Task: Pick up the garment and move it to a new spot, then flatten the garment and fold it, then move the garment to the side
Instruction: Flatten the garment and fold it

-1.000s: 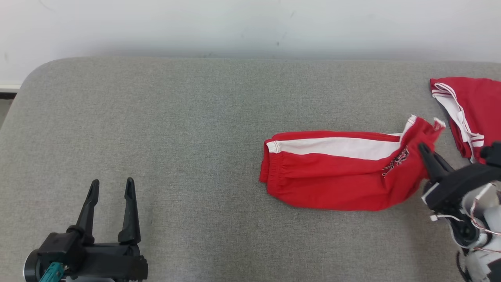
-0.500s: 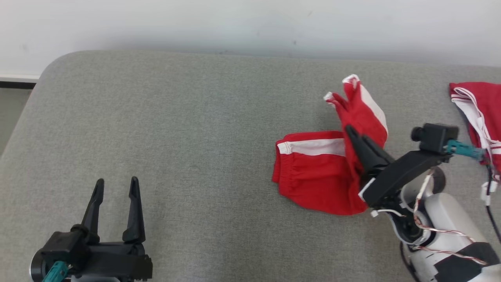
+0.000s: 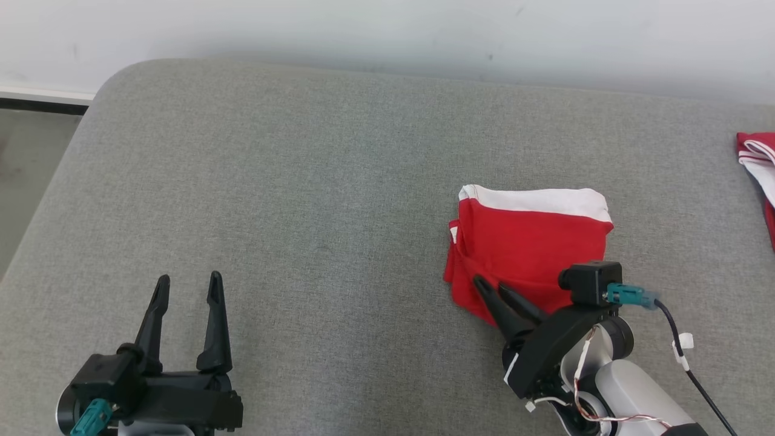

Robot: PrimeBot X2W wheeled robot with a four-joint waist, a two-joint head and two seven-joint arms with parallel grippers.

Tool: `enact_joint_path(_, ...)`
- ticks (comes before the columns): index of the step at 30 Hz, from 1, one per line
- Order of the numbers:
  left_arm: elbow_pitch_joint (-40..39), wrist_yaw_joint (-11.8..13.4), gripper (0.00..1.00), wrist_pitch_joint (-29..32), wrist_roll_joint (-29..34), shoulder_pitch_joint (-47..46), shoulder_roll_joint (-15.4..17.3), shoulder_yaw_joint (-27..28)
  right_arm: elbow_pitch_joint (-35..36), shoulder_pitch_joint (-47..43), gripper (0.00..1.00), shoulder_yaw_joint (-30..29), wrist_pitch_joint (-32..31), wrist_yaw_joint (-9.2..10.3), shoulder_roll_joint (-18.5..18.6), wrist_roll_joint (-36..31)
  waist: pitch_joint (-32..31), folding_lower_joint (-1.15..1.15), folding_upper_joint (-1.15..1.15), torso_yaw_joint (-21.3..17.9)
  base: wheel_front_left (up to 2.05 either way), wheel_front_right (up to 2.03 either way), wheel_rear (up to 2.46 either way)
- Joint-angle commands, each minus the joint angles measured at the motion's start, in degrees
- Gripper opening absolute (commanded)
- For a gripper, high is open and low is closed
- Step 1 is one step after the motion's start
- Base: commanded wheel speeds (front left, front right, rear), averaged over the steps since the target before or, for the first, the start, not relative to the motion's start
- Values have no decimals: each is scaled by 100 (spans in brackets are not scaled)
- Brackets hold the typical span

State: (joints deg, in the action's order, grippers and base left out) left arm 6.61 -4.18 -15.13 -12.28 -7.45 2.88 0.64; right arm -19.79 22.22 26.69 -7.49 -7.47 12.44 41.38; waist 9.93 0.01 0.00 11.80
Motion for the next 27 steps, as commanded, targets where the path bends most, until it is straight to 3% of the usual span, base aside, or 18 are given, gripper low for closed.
enact_joint_path(1,24,8,100,3,-9,-4,1,13,-16,-19,100,54,128,0,43,-80,-12,-1,0,-15,0,0,0)
enact_joint_path(5,40,32,100,3,19,-24,1,32,115,39,100,86,580,0,213,-110,-44,-1,0,-76,0,0,0)
enact_joint_path(13,-4,-12,100,3,97,-15,1,110,84,-7,100,-531,1418,0,636,-498,-43,-1,0,-230,0,0,0)
enact_joint_path(15,-29,-17,100,3,102,-14,1,119,-6,-49,46,-733,1566,0,639,-548,-22,-1,0,-257,0,0,0)
enact_joint_path(16,-38,-22,100,3,100,-19,2,125,-60,-79,0,-831,1617,0,628,-538,-11,-1,0,-266,0,0,0)
enact_joint_path(20,-67,-25,100,3,126,-71,1,112,-292,-91,0,-1040,1820,0,611,-646,52,-1,0,-266,0,0,0)
enact_joint_path(27,-52,-72,100,3,149,-152,1,23,-800,102,0,-872,2071,0,531,-1045,136,-1,0,-193,0,0,0)
